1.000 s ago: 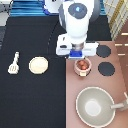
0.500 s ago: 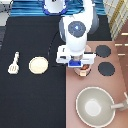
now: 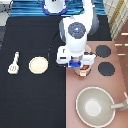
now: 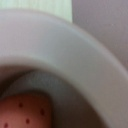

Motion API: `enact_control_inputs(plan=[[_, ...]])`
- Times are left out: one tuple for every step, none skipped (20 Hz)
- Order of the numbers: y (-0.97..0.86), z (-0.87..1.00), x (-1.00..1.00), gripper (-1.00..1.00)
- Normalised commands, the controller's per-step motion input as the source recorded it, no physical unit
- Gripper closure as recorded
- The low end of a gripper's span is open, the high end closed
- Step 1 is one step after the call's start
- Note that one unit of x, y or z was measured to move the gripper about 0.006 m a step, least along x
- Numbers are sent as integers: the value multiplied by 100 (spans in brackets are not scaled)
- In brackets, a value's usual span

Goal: Take the lid off the pot, put the pot on the plate, and use the tool to push the pot to the front of the table.

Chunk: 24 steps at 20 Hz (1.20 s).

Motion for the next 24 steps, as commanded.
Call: enact_control_inputs(plan=[[-9, -17, 22, 100], [-8, -18, 21, 100], [-5, -18, 19, 100], [-5, -15, 21, 100], [-4, -17, 21, 100], [-5, -15, 24, 100], [-4, -13, 24, 100], [-3, -13, 25, 100], [0, 0, 25, 100], [0, 0, 26, 100], [0, 19, 23, 100], [0, 36, 22, 100], [0, 57, 17, 100], [0, 75, 10, 100], [-5, 80, 3, 100], [-6, 87, 0, 100], [-5, 92, 0, 100], [-16, 94, 0, 100], [-25, 97, -6, 100], [-37, 98, -15, 100], [-59, 96, -31, 100], [-72, 93, -42, 100], [-73, 90, -45, 100], [-73, 85, -45, 100]])
